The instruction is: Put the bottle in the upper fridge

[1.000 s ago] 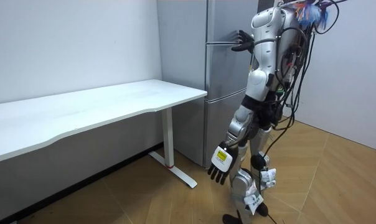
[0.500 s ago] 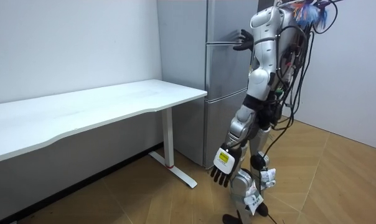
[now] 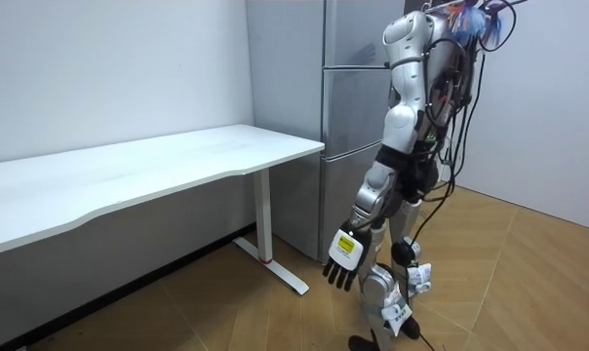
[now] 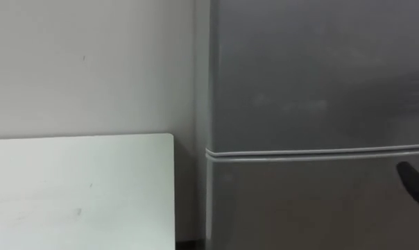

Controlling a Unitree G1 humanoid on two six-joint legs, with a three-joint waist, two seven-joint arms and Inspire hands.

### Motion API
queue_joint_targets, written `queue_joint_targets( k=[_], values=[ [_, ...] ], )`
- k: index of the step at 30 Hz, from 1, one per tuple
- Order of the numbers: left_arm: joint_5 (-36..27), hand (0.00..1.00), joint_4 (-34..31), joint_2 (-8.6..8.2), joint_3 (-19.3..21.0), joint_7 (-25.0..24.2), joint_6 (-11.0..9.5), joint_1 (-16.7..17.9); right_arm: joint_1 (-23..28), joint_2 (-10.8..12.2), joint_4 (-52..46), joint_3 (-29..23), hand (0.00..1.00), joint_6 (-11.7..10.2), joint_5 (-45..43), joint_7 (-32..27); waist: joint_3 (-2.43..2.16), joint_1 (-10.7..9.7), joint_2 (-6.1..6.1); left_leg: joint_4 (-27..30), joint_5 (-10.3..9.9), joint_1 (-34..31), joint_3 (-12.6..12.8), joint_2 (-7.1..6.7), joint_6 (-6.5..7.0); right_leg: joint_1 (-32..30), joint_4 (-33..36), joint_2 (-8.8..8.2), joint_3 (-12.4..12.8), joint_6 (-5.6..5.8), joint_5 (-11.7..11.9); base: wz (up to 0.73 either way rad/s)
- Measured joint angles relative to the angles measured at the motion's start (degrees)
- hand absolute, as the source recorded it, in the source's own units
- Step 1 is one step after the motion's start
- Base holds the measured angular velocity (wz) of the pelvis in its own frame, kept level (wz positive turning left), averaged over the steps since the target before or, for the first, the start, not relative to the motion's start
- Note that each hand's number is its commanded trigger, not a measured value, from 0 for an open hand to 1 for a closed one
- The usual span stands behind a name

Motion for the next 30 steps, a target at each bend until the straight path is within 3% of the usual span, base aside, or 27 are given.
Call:
queue_joint_targets(
  k=[7,14,19,22,24,26,30],
  values=[
    [0.07,0.0,-1.65,-0.06,0.28,0.05,-0.05,0.01,0.68,-0.01,0.01,-3.79,0.0,-0.03,0.46,-5.61,0.04,-1.05,-0.76,-0.28,-0.02,0.47,0.73,-0.02,-0.01,-0.2,0.08,0.07,0.92,0.13,-0.33,-0.06],
    [-0.1,0.0,-1.86,-0.08,0.14,0.99,-0.06,0.07,6.25,0.3,0.24,-3.94,0.0,-0.04,0.69,-10.95,-0.08,-1.91,-0.59,-0.75,-0.04,0.78,1.02,0.0,-0.05,-0.11,0.06,0.64,1.53,0.1,-0.29,-0.02],
    [-1.17,0.0,-2.63,-0.11,0.05,2.82,-0.05,-0.09,10.39,2.94,6.62,-3.48,0.0,-0.11,2.48,-13.3,-0.06,-1.78,-0.3,-0.61,-0.04,0.71,1.03,0.04,-0.05,-0.13,0.02,0.59,1.86,0.1,-0.34,0.0],
    [-2.43,0.0,-2.81,-0.14,-0.28,4.01,-0.04,0.07,13.46,5.69,12.21,-2.05,0.0,-0.07,6.43,-13.99,-0.05,-1.73,0.25,-1.04,-0.11,0.76,1.02,0.04,-0.12,-0.09,0.08,0.58,1.88,0.12,-0.37,-0.01],
    [-2.58,0.0,-3.01,-0.23,-0.23,4.04,-0.06,-0.03,14.4,7.72,19.08,-0.96,0.0,0.0,9.04,-13.56,-0.42,-1.85,0.88,-1.15,-0.12,0.8,1.09,0.03,-0.12,-0.08,0.06,0.61,2.16,0.12,-0.36,-0.02],
    [-4.26,0.0,-2.99,-0.36,-0.1,4.04,-0.21,-0.05,14.66,8.87,24.28,-0.16,0.0,-0.05,10.28,-13.63,-0.51,-1.8,1.46,-1.18,-0.12,0.95,1.24,0.03,-0.12,-0.01,0.07,0.44,2.23,0.12,-0.36,-0.02],
    [-7.74,0.0,-2.79,-0.91,-0.13,5.2,-0.25,-0.05,15.52,10.26,36.25,4.95,0.0,-0.01,11.26,-13.66,-0.37,-1.75,3.04,-1.57,-0.09,1.34,1.37,0.03,-0.16,-0.04,0.14,0.43,2.4,0.08,-0.43,-0.02]
  ],
)
